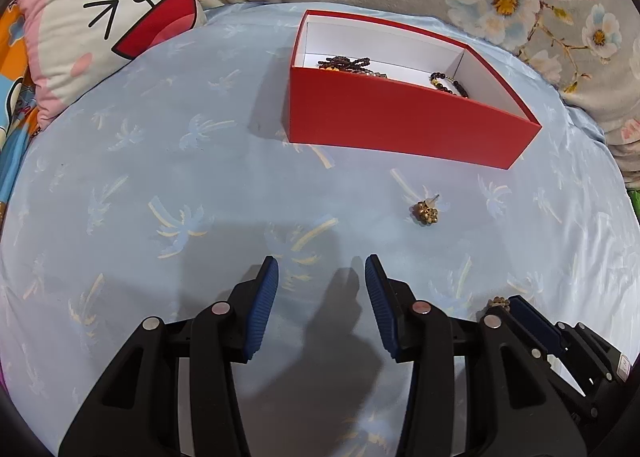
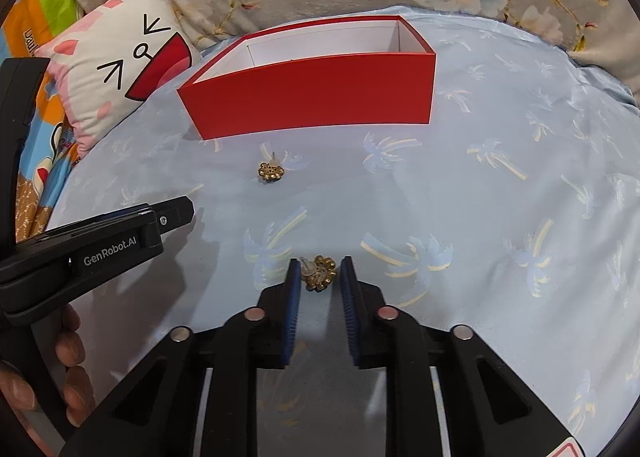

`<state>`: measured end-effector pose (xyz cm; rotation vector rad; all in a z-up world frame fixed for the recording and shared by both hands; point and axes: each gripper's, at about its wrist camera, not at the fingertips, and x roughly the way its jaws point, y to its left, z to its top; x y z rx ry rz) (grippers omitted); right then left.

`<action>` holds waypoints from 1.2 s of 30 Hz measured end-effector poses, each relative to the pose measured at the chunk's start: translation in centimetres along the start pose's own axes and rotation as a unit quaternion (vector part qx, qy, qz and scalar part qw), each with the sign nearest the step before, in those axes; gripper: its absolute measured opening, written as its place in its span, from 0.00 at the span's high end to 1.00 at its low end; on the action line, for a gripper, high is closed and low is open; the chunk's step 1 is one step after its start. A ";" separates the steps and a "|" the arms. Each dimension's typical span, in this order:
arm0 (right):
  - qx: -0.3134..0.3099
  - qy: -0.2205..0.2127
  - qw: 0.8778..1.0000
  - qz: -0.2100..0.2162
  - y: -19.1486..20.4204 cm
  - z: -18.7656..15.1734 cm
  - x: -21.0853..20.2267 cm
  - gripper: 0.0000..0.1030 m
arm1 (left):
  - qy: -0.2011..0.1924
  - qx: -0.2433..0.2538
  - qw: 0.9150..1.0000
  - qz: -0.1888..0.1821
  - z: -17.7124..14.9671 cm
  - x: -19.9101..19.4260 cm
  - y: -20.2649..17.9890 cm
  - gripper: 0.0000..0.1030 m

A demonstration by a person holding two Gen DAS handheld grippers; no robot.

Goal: Organize jewelry
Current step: 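Withdraw both tools and reach the right tool to a gold brooch, then grasp the gold brooch with right tool while left tool grasps the other brooch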

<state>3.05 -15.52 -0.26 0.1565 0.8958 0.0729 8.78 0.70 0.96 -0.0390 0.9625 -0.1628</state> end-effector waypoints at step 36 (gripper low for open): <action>0.058 -0.005 0.998 0.008 -4.2 1.8 -0.2 0.84 | -0.030 0.061 0.997 0.022 2.7 4.0 -6.9 0.66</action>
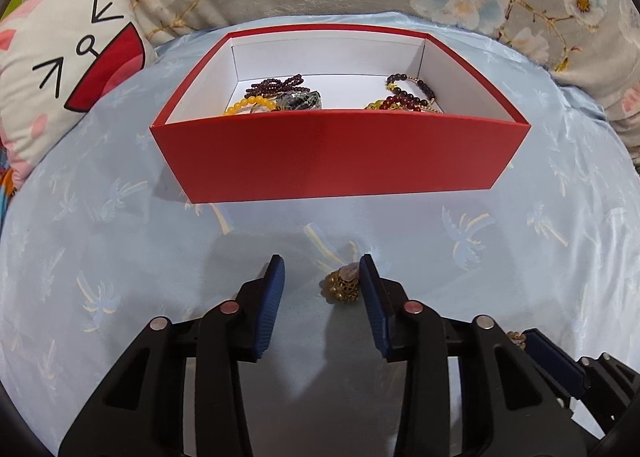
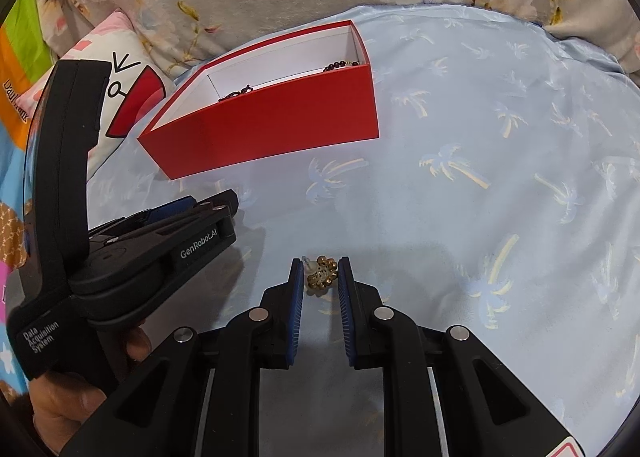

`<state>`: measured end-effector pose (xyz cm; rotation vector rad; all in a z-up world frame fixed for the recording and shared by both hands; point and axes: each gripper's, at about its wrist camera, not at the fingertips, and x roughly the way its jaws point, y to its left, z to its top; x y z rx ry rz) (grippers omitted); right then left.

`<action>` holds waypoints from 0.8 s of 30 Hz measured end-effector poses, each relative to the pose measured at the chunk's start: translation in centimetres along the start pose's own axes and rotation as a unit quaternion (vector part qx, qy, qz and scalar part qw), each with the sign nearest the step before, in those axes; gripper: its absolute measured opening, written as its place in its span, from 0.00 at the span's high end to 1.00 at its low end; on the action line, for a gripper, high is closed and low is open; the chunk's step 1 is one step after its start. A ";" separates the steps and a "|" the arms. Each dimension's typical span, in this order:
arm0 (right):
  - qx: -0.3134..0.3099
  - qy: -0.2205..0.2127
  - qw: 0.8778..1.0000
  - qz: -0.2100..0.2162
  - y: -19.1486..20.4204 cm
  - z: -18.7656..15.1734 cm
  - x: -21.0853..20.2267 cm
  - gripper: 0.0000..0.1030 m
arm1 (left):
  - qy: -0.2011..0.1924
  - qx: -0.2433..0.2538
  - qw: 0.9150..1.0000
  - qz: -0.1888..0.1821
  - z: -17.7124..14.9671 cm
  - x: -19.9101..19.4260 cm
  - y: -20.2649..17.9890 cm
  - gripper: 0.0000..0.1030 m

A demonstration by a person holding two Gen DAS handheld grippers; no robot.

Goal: Organize jewelry
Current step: 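Grasp the gold brooch with right tool while left tool grasps the other brooch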

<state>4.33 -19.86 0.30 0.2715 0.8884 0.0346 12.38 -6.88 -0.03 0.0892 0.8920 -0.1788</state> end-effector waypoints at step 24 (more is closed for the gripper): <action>-0.012 -0.026 0.999 0.014 1.6 0.2 -2.7 0.84 | -0.009 -0.010 1.000 -0.026 -0.6 -4.2 1.4 0.90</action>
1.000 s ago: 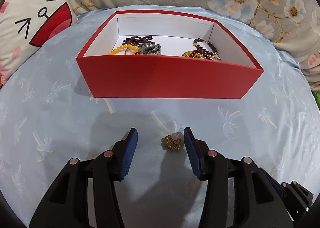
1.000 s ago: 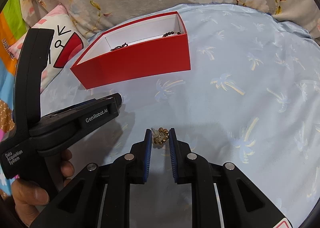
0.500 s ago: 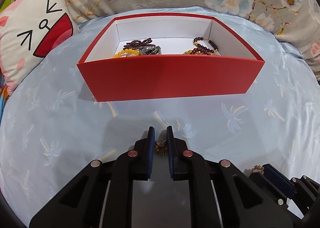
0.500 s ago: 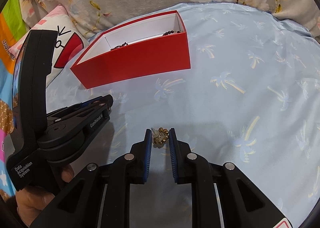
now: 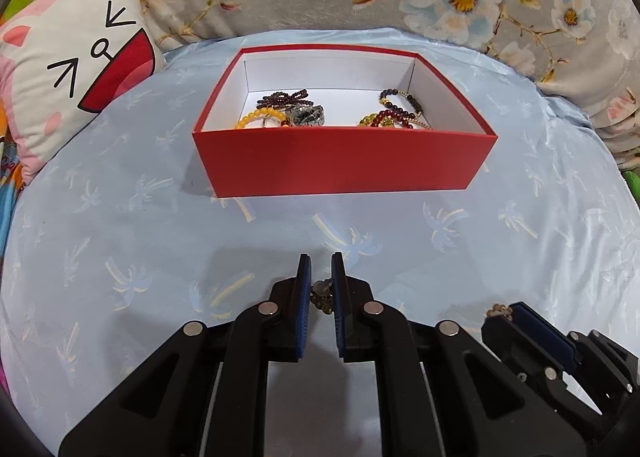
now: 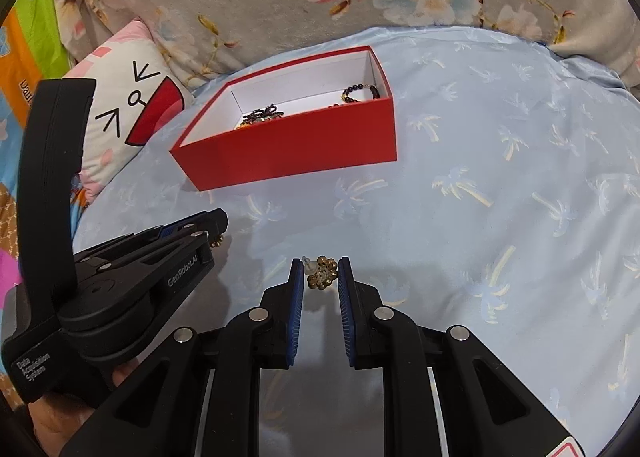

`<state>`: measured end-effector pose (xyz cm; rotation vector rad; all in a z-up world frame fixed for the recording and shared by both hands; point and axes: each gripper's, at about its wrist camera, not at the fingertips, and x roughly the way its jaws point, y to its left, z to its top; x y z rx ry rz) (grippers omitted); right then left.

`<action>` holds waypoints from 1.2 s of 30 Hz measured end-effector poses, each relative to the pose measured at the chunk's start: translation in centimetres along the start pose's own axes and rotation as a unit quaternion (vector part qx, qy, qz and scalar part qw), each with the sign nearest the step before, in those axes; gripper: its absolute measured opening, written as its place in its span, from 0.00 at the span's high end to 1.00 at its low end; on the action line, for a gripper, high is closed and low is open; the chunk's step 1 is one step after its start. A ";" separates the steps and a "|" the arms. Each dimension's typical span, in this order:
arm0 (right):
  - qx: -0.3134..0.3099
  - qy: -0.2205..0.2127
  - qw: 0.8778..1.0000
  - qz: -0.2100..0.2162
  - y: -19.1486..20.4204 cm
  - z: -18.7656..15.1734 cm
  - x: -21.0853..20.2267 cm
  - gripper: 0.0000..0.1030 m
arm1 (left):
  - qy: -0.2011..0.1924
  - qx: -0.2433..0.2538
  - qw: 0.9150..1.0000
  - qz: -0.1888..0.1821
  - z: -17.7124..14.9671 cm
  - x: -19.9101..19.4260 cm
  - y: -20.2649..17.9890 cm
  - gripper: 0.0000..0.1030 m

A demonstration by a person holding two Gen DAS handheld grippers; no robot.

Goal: Organize jewelry
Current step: 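Carry both gold brooches into the red box and open both tools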

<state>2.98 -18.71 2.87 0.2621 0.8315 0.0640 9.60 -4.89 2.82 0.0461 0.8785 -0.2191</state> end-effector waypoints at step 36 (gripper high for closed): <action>-0.041 -0.071 0.997 0.010 3.6 12.8 3.4 0.84 | -0.070 -0.008 0.997 0.042 10.6 0.4 3.0 0.90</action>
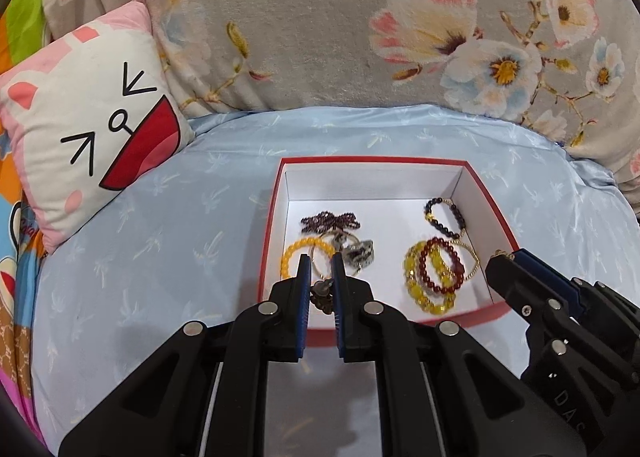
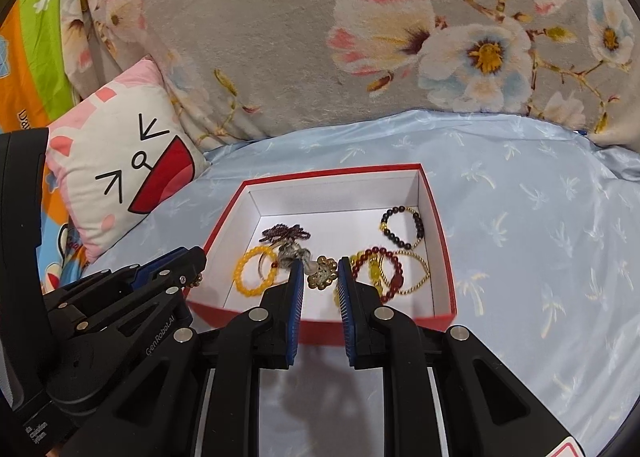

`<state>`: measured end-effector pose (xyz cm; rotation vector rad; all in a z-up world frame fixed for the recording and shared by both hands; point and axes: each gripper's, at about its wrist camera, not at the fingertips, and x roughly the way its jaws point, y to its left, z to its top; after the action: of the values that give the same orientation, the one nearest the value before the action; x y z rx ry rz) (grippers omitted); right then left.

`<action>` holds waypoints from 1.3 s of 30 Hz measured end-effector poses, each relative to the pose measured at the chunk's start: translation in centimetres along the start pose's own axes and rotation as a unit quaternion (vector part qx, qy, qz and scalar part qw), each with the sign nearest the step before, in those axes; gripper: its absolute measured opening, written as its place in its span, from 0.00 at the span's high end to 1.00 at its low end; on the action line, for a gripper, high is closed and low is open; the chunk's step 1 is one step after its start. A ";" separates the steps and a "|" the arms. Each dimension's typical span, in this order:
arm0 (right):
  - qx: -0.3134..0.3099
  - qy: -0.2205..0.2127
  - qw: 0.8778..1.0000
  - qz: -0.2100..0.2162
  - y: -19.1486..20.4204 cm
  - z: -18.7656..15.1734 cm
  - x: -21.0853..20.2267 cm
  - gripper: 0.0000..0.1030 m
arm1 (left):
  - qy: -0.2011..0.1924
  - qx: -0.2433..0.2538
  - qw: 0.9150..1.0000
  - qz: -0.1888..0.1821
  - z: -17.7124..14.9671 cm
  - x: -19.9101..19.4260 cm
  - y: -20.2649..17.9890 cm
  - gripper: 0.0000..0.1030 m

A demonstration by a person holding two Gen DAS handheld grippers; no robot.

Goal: Organize jewelry
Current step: 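Carry both gold brooches into the red box and open both tools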

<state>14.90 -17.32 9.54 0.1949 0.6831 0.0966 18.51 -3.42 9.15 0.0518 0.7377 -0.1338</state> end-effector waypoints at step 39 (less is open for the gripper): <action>-0.009 0.036 0.998 -0.043 -2.9 1.1 8.9 0.84 | 0.021 -0.004 1.000 0.015 1.9 8.5 -0.4 0.90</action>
<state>22.51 -18.95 4.24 0.1450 0.7603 0.0285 25.98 -4.85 4.81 0.0581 0.7792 -0.1021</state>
